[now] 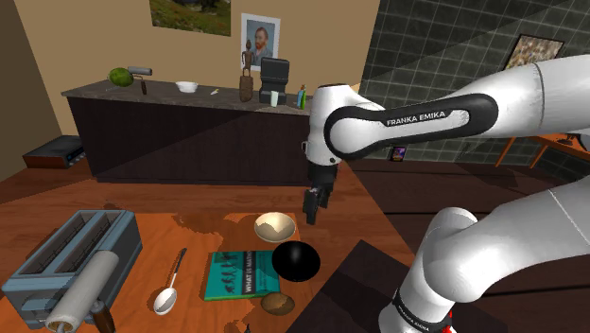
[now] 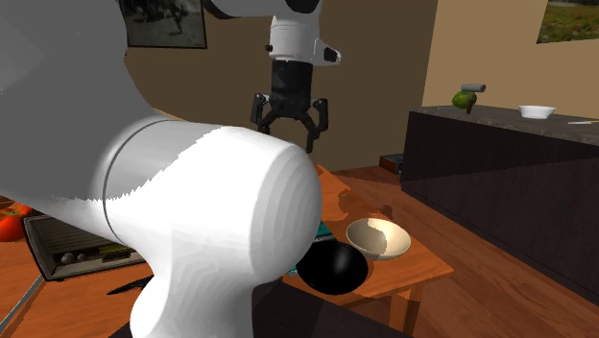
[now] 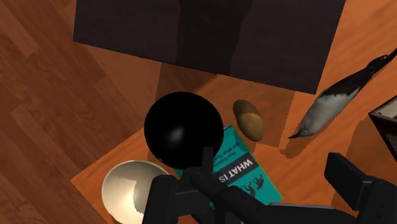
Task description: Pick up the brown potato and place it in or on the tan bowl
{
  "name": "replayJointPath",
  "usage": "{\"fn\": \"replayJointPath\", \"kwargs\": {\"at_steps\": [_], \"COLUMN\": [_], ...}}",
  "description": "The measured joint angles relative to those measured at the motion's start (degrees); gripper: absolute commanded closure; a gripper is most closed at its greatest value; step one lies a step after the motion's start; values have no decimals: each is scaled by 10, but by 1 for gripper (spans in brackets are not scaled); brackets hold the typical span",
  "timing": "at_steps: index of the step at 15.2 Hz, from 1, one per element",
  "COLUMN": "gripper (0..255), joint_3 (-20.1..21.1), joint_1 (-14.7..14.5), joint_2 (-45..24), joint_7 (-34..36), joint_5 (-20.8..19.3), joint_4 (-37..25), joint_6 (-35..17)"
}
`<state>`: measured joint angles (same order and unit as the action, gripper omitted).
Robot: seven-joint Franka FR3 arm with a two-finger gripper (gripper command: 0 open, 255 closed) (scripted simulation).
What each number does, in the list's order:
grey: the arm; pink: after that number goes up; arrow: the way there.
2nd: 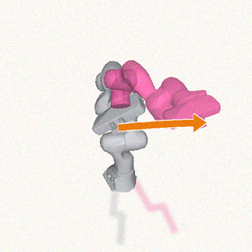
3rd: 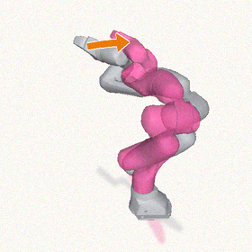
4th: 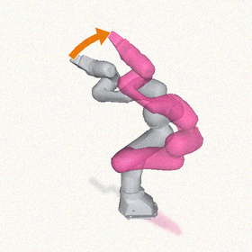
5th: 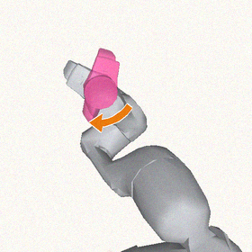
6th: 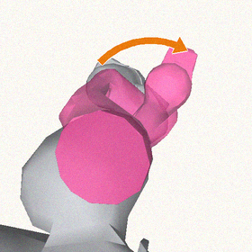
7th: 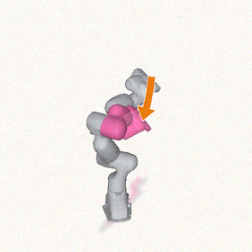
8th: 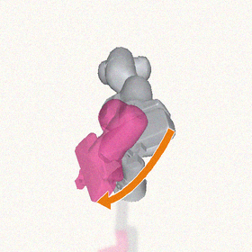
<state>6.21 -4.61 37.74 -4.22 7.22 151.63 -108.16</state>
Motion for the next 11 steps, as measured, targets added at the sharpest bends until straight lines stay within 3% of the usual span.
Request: {"fn": "replayJointPath", "kwargs": {"at_steps": [6, 11], "gripper": [0, 0], "joint_3": [36, 73], "joint_1": [-12, -17], "joint_2": [-85, -198], "joint_7": [16, 44], "joint_5": [5, -5], "joint_4": [48, 62], "joint_6": [-133, -259]}}
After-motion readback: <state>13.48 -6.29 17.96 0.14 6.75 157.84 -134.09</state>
